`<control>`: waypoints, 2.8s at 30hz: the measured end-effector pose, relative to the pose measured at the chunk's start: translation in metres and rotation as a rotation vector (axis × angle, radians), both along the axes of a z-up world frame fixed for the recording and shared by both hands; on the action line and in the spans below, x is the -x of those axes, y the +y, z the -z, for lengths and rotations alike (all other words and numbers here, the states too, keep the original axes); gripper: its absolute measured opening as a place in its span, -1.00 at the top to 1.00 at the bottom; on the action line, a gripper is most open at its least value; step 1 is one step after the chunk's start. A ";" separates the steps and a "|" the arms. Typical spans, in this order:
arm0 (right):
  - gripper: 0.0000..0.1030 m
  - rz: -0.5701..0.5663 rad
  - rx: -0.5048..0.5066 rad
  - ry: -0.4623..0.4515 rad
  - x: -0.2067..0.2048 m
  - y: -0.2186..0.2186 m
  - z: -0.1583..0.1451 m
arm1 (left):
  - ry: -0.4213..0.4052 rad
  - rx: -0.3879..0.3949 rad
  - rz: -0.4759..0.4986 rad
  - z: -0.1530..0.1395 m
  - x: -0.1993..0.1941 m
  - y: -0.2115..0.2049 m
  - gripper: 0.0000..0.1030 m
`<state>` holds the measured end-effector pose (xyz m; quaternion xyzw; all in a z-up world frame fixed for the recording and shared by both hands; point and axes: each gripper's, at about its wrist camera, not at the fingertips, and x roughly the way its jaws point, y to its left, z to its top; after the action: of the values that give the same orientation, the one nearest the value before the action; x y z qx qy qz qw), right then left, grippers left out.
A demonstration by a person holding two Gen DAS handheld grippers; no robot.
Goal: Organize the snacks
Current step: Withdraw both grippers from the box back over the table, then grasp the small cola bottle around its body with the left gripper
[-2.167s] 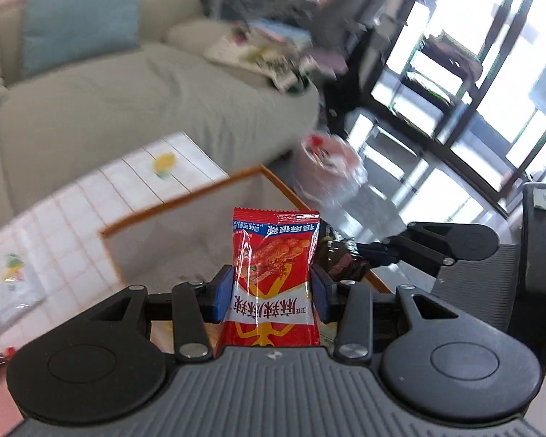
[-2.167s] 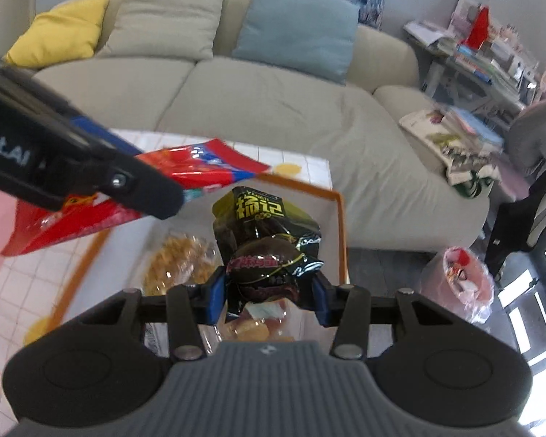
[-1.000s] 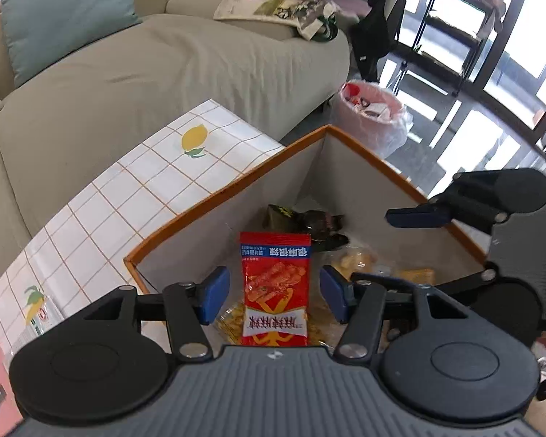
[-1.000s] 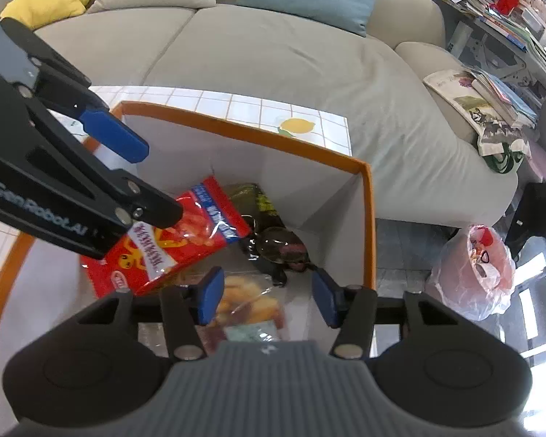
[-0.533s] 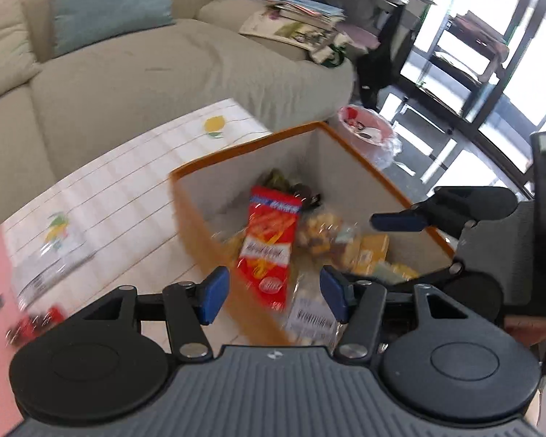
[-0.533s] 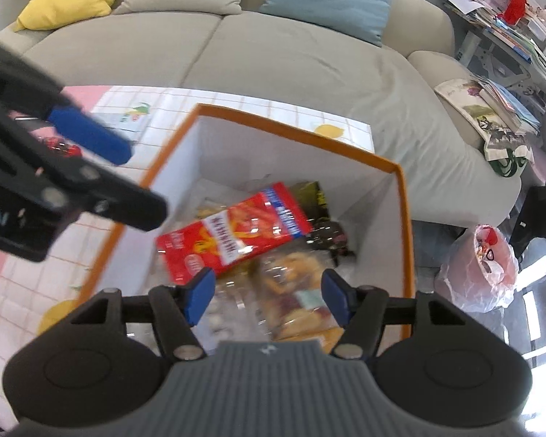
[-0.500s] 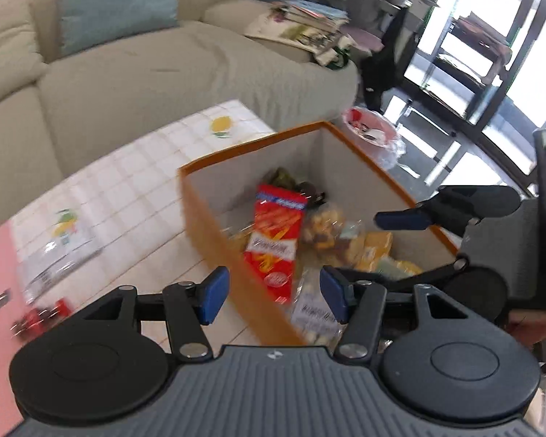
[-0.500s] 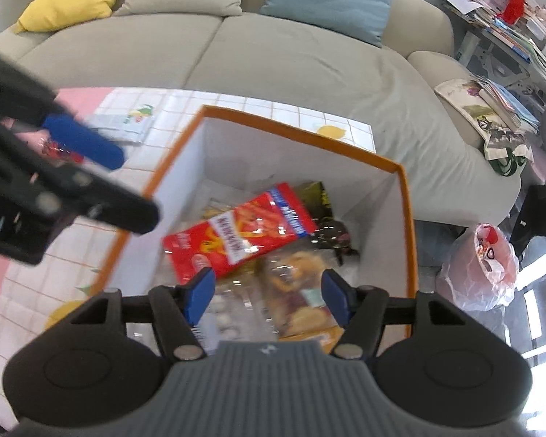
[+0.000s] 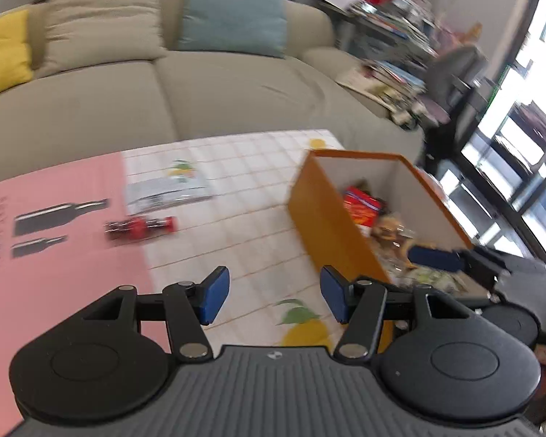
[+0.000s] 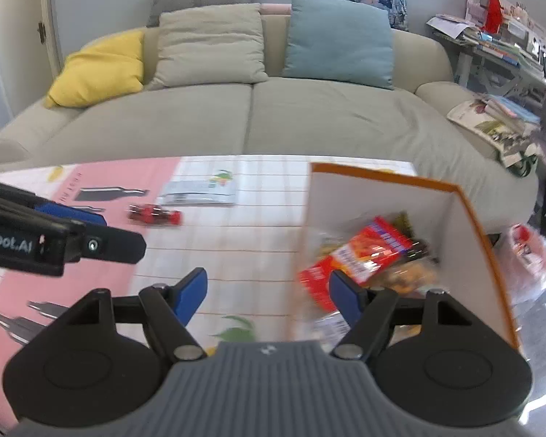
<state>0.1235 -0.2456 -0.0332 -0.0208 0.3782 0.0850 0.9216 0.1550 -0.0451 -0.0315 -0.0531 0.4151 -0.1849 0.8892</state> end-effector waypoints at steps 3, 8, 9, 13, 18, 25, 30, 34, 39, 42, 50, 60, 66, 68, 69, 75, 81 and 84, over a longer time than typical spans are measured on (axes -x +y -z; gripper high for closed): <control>-0.46 0.009 -0.015 -0.009 0.009 0.021 0.007 | -0.027 -0.006 -0.075 0.002 0.006 0.025 -0.31; -0.46 -0.017 -0.061 0.041 0.006 0.055 0.023 | -0.013 -0.006 -0.158 0.018 0.001 0.063 -0.31; -0.46 -0.030 -0.065 0.049 0.004 0.061 0.026 | -0.007 0.000 -0.168 0.021 0.000 0.069 -0.31; -0.46 -0.063 -0.052 0.079 -0.012 0.081 0.038 | 0.018 0.017 -0.193 0.040 -0.011 0.092 -0.32; -0.45 -0.065 -0.029 0.113 -0.045 0.096 0.057 | 0.050 0.012 -0.212 0.065 -0.037 0.106 -0.41; -0.45 -0.035 0.036 0.136 -0.095 0.110 0.081 | 0.077 0.047 -0.222 0.086 -0.072 0.122 -0.44; -0.30 -0.027 0.074 0.138 -0.122 0.116 0.096 | 0.073 0.086 -0.213 0.095 -0.090 0.128 -0.45; -0.24 -0.021 0.081 0.129 -0.138 0.115 0.103 | 0.081 0.124 -0.196 0.104 -0.105 0.128 -0.45; -0.20 -0.068 0.096 0.115 -0.158 0.121 0.106 | 0.031 0.025 -0.066 0.104 -0.120 0.109 -0.45; -0.09 -0.061 0.092 0.126 -0.171 0.120 0.107 | -0.008 -0.078 0.035 0.103 -0.131 0.096 -0.49; -0.05 -0.011 0.074 0.181 -0.184 0.113 0.118 | 0.007 -0.236 0.289 0.108 -0.163 0.071 -0.50; -0.05 0.007 0.047 0.210 -0.185 0.104 0.128 | 0.082 -0.315 0.374 0.133 -0.176 0.063 -0.26; -0.05 0.000 0.044 0.205 -0.190 0.105 0.129 | 0.128 -0.205 0.247 0.135 -0.173 0.067 0.27; -0.05 0.005 0.043 0.203 -0.192 0.106 0.129 | 0.161 -0.136 0.149 0.134 -0.170 0.079 0.30; -0.05 0.008 0.037 0.200 -0.193 0.106 0.128 | 0.170 -0.117 0.108 0.134 -0.169 0.085 0.30; -0.11 -0.022 0.009 0.179 -0.204 0.127 0.125 | 0.159 -0.130 -0.060 0.130 -0.154 0.121 0.30; -0.34 0.018 0.007 0.150 -0.238 0.159 0.124 | 0.188 -0.115 -0.137 0.129 -0.153 0.150 0.31; -0.48 -0.046 0.047 0.108 -0.260 0.176 0.125 | 0.194 -0.099 -0.156 0.130 -0.151 0.157 0.31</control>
<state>0.3832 -0.0692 -0.1579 -0.0465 0.4287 0.0982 0.8969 0.3063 0.1119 -0.1616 -0.0588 0.5026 -0.0882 0.8580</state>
